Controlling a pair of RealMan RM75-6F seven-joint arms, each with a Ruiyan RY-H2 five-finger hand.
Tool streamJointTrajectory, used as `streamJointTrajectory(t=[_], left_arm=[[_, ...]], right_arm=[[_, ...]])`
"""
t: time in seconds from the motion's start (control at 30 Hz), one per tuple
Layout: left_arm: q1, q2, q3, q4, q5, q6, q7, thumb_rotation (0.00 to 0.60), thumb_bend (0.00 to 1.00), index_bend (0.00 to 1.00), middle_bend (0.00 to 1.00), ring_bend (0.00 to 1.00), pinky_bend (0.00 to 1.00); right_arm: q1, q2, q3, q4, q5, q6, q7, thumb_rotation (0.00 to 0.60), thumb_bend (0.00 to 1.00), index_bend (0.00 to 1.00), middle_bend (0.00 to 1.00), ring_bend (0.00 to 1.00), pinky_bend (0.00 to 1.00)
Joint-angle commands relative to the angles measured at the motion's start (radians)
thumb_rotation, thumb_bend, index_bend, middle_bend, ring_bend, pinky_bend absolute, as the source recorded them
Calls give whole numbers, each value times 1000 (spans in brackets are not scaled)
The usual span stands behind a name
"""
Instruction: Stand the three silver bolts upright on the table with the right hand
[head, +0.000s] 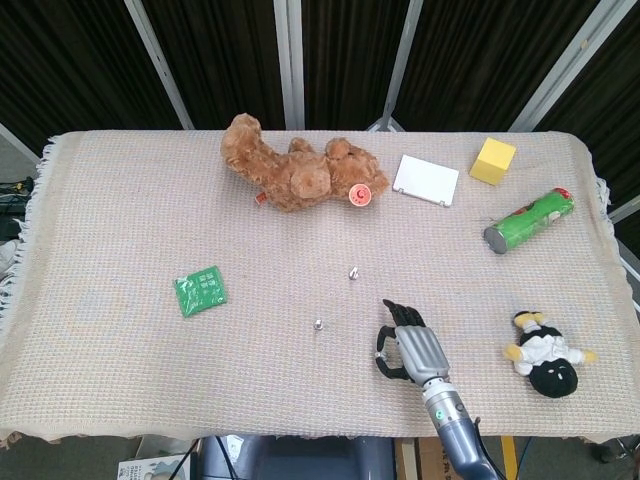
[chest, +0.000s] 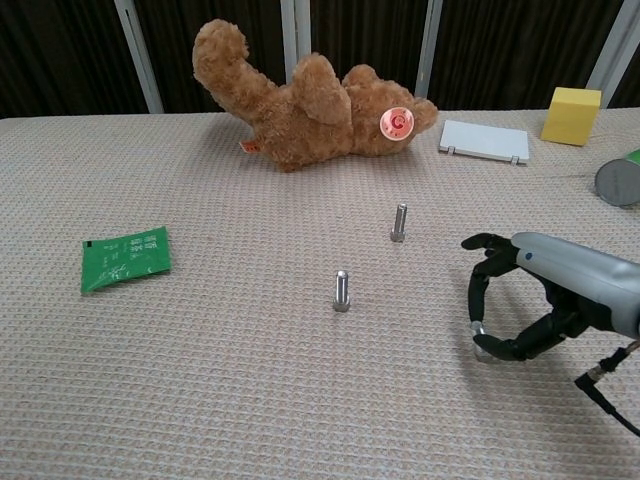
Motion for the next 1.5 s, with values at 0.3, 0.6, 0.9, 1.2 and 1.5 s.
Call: streamJointTrajectory(t=[0.3, 0.6, 0.9, 1.2, 1.5], left_arm=[[1, 0, 0, 0, 0, 1, 0, 600, 75, 33, 32, 0, 63], [1, 0, 1, 0, 1, 1, 1, 600, 75, 33, 32, 0, 63], [1, -1, 1, 0, 1, 1, 4, 600, 75, 33, 32, 0, 63], [2, -1, 1, -1, 0, 2, 5, 600, 75, 33, 32, 0, 65], [2, -1, 1, -1, 0, 3, 4, 600, 75, 33, 32, 0, 68]], right_arm=[[5, -1, 3, 3, -1, -6, 22, 600, 390, 631, 0, 0, 36], [10, -5, 15, 14, -1, 0, 40, 600, 390, 630, 0, 0, 36], [18, -9, 26, 27, 17, -4, 49, 600, 389, 631, 0, 0, 36], [22, -11, 31, 38, 27, -6, 62, 600, 390, 630, 0, 0, 36], [22, -9, 29, 39, 23, -6, 71, 600, 390, 630, 0, 0, 36]])
